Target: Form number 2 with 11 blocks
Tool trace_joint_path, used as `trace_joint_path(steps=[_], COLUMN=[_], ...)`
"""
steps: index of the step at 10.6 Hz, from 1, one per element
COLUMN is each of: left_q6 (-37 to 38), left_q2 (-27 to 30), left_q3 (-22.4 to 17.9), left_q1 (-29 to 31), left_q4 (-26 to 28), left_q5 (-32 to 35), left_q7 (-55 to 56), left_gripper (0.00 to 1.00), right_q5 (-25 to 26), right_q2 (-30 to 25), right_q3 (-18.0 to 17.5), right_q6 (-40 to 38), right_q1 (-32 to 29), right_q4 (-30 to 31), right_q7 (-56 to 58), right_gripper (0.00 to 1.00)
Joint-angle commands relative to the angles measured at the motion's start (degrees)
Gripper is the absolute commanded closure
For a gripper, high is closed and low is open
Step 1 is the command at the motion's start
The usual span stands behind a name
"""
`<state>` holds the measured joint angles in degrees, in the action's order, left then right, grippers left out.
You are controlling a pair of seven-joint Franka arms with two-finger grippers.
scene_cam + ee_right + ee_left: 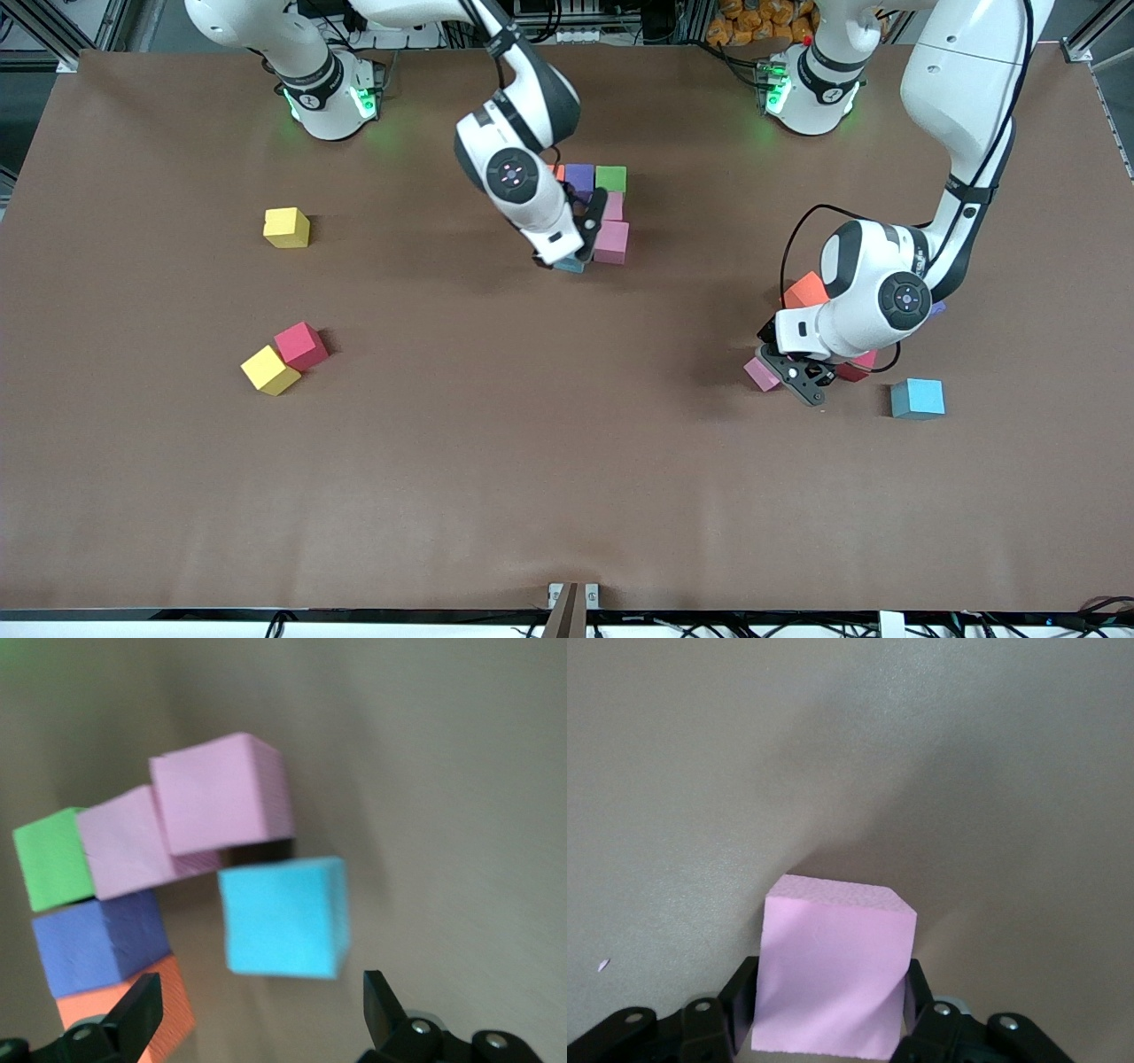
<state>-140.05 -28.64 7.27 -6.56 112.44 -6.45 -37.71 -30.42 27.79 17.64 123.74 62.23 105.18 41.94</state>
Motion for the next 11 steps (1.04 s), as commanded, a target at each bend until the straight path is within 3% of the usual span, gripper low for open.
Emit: trace_joint_path(steps=[1,2,3,6,7,9,11], left_q6=[1.27,1.27,1.27,4.41,5.74,6.01,6.28], left_q2=[0.96,1.13,1.57,1.93,2.45,3.42,3.51], left_q3=[-0.24,0.02,0.29,0.38,0.38,0.47,1.16], left_q1=[-1.00,-1.26,-1.70,-4.68,-6.52,-10.39,-13.38], left_q4=[-0.12,-0.20,-0.55,-3.09,-4.24,-4.95,-6.00], left_q5=[0.30,0.30,0.30,0.39,0.39,0.39,0.30], left_q7=[2.02,3.33,4.13,5.53,6.42,6.95,8.00], left_gripper=[0.32,0.32,0.32,0.33,0.39,0.42,0.42], right_q5=[-0.53,-0.52,-0.69,-0.61,0.09,7.34,8.53], right_q2=[-0.90,-0.46,-0.37,-0.36,-0.28,-0.11,0.07], right_q3=[9.46,13.78,15.47,15.49,15.84,15.76,15.58], right_q6=[-4.54,-4.99,-5.08,-8.60,-9.64,-8.87,-9.21], right_q1=[-0.79,-3.24,-9.44,-23.97,-27.05,-34.69,-38.84], right_q4=[-3.73,-5.84,-8.12,-10.17,-10.78,-11.22,-10.78], right_q7=[0.77,1.56,3.40,7.20,7.02,7.63,7.55], right_gripper=[0.00,0.00,0.00,0.00,0.00,0.00,0.00])
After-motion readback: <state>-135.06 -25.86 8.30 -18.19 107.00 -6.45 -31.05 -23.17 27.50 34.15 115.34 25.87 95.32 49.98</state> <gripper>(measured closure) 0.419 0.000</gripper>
